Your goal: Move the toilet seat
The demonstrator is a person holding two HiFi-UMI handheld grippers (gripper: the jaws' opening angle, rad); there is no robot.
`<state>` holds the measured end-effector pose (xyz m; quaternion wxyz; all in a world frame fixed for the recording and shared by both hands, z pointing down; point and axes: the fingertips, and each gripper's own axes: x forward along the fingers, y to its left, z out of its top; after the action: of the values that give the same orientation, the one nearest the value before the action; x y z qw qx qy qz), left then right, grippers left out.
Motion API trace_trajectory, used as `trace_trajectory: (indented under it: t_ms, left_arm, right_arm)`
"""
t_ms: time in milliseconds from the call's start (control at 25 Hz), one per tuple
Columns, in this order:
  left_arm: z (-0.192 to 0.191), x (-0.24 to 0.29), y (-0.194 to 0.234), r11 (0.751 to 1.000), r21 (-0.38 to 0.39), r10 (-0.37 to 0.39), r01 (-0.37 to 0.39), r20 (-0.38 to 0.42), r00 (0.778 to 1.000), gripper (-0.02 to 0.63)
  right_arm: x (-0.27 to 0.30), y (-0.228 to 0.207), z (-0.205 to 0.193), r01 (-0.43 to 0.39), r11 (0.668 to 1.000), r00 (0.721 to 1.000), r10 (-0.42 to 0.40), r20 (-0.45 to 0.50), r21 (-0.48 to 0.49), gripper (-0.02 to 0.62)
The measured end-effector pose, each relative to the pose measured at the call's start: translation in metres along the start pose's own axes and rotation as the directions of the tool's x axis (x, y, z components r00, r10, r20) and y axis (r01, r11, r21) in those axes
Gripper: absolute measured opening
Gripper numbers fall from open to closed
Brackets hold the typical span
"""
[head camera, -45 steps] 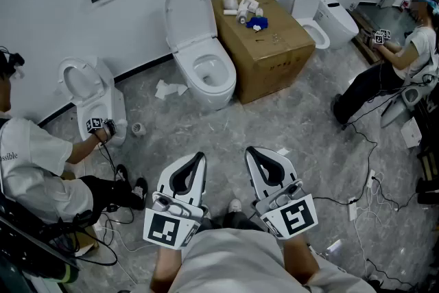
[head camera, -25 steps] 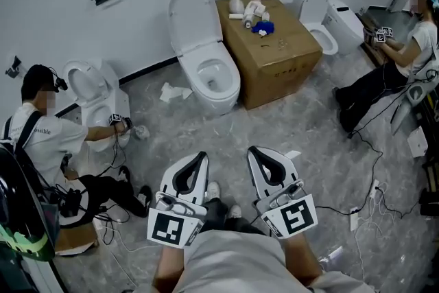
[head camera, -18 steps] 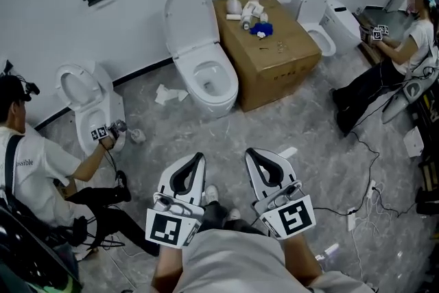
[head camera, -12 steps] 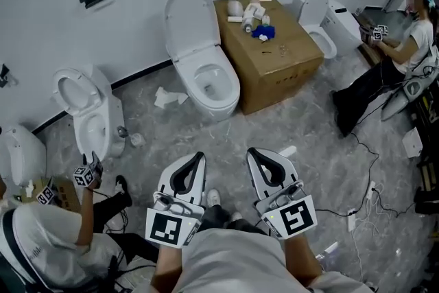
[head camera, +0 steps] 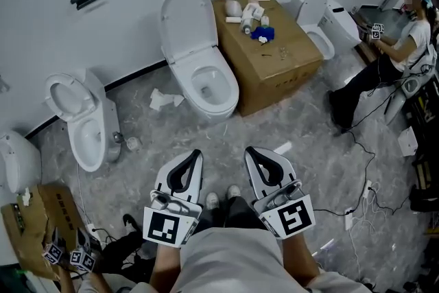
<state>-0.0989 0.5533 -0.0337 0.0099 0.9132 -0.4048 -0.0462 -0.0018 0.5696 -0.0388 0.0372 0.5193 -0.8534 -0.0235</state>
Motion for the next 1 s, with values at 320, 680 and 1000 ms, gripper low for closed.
trace_trajectory:
  t_ms: [320,680,1000]
  left_arm:
    - [-0.009,0.039,0.022,1.0,0.004,0.023,-0.023,-0.021,1.0,0.009]
    - [-0.009,0.093,0.02,0.999,0.028,0.047,-0.046,-0.016,0.999,0.009]
    - [-0.006,0.131,0.012,0.995,0.049,0.093,-0.092,-0.015,0.996,0.009]
  right_arm:
    - [0.035,-0.033,-0.007,-0.016,1.0,1.0,0.016,-0.004,0.014,0.012]
    - [0.058,-0.083,-0.009,-0.052,0.999,0.999,0.051,0.014,0.015,0.012]
    - [0.067,-0.12,-0.006,-0.112,0.994,0.993,0.112,0.031,0.007,0.012]
